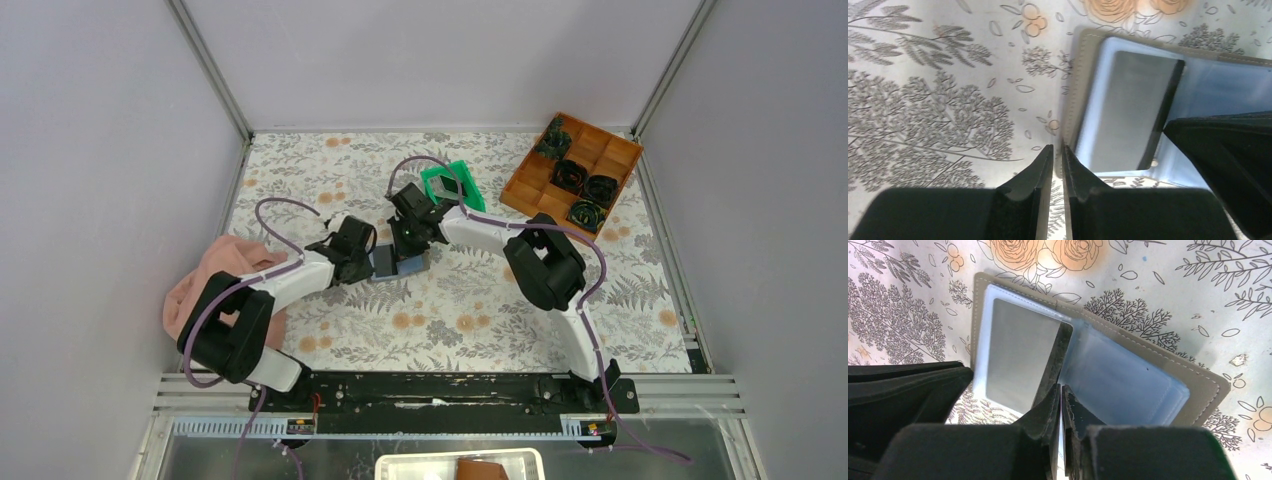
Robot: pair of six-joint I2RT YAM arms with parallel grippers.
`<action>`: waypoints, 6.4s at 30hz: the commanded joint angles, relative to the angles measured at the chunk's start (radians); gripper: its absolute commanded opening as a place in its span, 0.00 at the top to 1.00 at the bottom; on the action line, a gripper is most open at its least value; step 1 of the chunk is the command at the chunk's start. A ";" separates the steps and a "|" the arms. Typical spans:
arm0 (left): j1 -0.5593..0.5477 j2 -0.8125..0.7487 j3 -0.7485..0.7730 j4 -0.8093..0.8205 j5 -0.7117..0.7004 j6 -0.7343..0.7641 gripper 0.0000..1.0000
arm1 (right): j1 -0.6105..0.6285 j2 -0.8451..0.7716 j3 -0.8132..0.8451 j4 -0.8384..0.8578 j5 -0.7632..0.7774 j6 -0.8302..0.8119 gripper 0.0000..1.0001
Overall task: Put the credit cards into the card holder
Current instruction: Insert the credit card into the card holder, then adjust the card holder at the center of the board.
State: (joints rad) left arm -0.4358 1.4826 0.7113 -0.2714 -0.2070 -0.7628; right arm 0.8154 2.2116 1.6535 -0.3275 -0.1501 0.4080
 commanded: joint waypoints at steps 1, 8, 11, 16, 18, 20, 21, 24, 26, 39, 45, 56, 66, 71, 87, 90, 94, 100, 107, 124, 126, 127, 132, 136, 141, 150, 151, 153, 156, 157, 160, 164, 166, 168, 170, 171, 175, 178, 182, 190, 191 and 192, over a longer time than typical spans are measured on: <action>0.009 -0.048 -0.026 -0.052 -0.079 0.022 0.81 | 0.013 0.012 -0.001 0.015 -0.003 0.011 0.90; 0.014 -0.024 -0.038 -0.041 -0.071 0.021 0.82 | 0.013 0.014 -0.001 0.018 -0.004 0.014 0.90; 0.016 -0.003 -0.040 -0.026 -0.064 0.021 0.82 | 0.013 0.012 -0.001 0.016 -0.006 0.012 0.90; 0.017 0.010 -0.045 0.001 -0.050 0.022 0.81 | 0.019 0.009 0.008 0.010 -0.008 0.012 0.90; 0.017 0.021 -0.042 0.004 -0.043 0.022 0.81 | 0.021 0.009 0.014 0.008 -0.008 0.013 0.90; 0.017 0.031 -0.039 0.010 -0.035 0.026 0.81 | 0.023 0.007 0.017 0.009 -0.008 0.013 0.90; 0.017 0.037 -0.038 0.013 -0.029 0.028 0.81 | 0.024 0.005 0.017 0.013 -0.010 0.015 0.90; 0.018 0.055 -0.035 0.013 -0.011 0.033 0.82 | 0.025 0.001 0.014 0.029 -0.019 0.025 0.89; 0.017 0.062 -0.039 0.011 -0.004 0.033 0.82 | 0.025 0.003 0.015 0.036 -0.026 0.029 0.89; 0.017 0.092 -0.049 0.000 0.008 0.049 0.82 | 0.025 -0.003 0.007 0.086 -0.018 0.048 0.89; 0.017 0.099 -0.047 0.001 0.005 0.046 0.82 | 0.025 -0.002 0.034 0.012 0.092 -0.006 0.89; 0.019 0.103 -0.044 -0.002 0.006 0.048 0.82 | 0.024 0.014 0.066 -0.020 0.166 -0.051 0.90; 0.020 0.122 -0.023 -0.007 0.014 0.058 0.82 | 0.025 0.062 0.109 -0.067 0.130 -0.065 0.90; 0.020 0.135 -0.010 -0.012 0.017 0.063 0.82 | 0.024 0.044 0.084 -0.026 0.092 -0.046 0.90; 0.022 0.062 -0.022 -0.043 -0.006 0.047 0.80 | 0.025 -0.002 0.061 -0.010 0.109 -0.055 0.89; 0.027 0.015 -0.019 -0.074 -0.022 0.039 0.79 | 0.025 -0.016 0.047 -0.009 0.125 -0.062 0.89; 0.028 -0.071 -0.019 -0.118 -0.050 0.022 0.78 | 0.025 -0.023 0.049 -0.018 0.136 -0.076 0.89; 0.028 -0.184 0.059 -0.179 -0.083 0.022 0.76 | 0.025 -0.033 0.033 -0.019 0.141 -0.081 0.89; 0.027 -0.172 0.216 -0.157 -0.008 0.031 0.75 | 0.029 -0.055 -0.013 -0.009 0.139 -0.079 0.89; -0.038 -0.154 0.081 0.098 0.222 0.008 0.74 | 0.091 -0.173 -0.271 0.085 0.177 0.078 0.91; -0.049 -0.152 0.068 0.110 0.230 0.011 0.74 | 0.100 -0.176 -0.287 0.094 0.182 0.096 0.91; -0.053 -0.148 0.066 0.110 0.233 0.015 0.74 | 0.103 -0.178 -0.294 0.100 0.184 0.103 0.91; -0.064 -0.130 0.028 0.109 0.244 0.039 0.74 | 0.107 -0.189 -0.316 0.122 0.188 0.137 0.92; -0.064 -0.117 -0.011 0.105 0.243 0.054 0.74 | 0.111 -0.188 -0.317 0.125 0.190 0.150 0.92; -0.063 -0.095 -0.035 0.076 0.208 0.059 0.74 | 0.110 -0.197 -0.319 0.118 0.199 0.153 0.92; -0.064 -0.069 -0.047 0.024 0.145 0.031 0.75 | 0.109 -0.215 -0.311 0.075 0.230 0.129 0.92; -0.065 -0.065 -0.047 0.016 0.139 0.028 0.75 | 0.108 -0.216 -0.313 0.071 0.233 0.128 0.92; -0.064 -0.062 -0.048 0.010 0.130 0.027 0.75 | 0.107 -0.224 -0.318 0.066 0.242 0.124 0.92; -0.063 -0.052 -0.054 0.007 0.122 0.026 0.75 | 0.101 -0.245 -0.326 0.067 0.254 0.120 0.92; -0.064 -0.046 -0.053 0.005 0.120 0.026 0.75 | 0.097 -0.251 -0.325 0.065 0.258 0.117 0.92; -0.064 -0.034 -0.057 0.005 0.120 0.027 0.76 | 0.089 -0.264 -0.311 0.053 0.269 0.106 0.92; -0.065 -0.039 -0.060 0.013 0.117 0.028 0.76 | 0.078 -0.271 -0.288 0.027 0.285 0.085 0.91; -0.063 -0.041 -0.059 0.020 0.116 0.030 0.76 | 0.070 -0.271 -0.281 0.015 0.292 0.075 0.91; -0.064 -0.043 -0.057 0.026 0.118 0.031 0.76 | 0.057 -0.271 -0.279 0.005 0.294 0.069 0.91; -0.064 -0.045 -0.056 0.031 0.117 0.032 0.76 | 0.044 -0.270 -0.281 0.000 0.297 0.060 0.91; -0.064 -0.045 -0.057 0.034 0.116 0.031 0.76 | 0.039 -0.272 -0.281 -0.001 0.297 0.057 0.91; -0.066 -0.054 -0.060 0.048 0.116 0.025 0.76 | 0.021 -0.278 -0.258 -0.014 0.295 0.038 0.91; -0.070 -0.064 -0.051 0.055 0.114 0.032 0.76 | 0.016 -0.269 -0.218 -0.038 0.289 0.016 0.90; -0.083 -0.071 -0.029 0.051 0.099 0.056 0.76 | 0.014 -0.254 -0.165 -0.069 0.291 -0.011 0.89; -0.100 -0.084 0.018 0.047 0.079 0.097 0.75 | 0.008 -0.239 -0.048 -0.120 0.280 -0.043 0.87; -0.102 -0.088 0.023 0.047 0.077 0.100 0.75 | 0.008 -0.237 -0.031 -0.126 0.277 -0.045 0.87; -0.104 -0.089 0.028 0.047 0.076 0.103 0.75 | 0.008 -0.235 -0.015 -0.132 0.276 -0.049 0.86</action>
State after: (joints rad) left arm -0.5282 1.4235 0.6930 -0.2447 -0.0971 -0.6964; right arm 0.8310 1.9888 1.5505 -0.4229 0.1146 0.3916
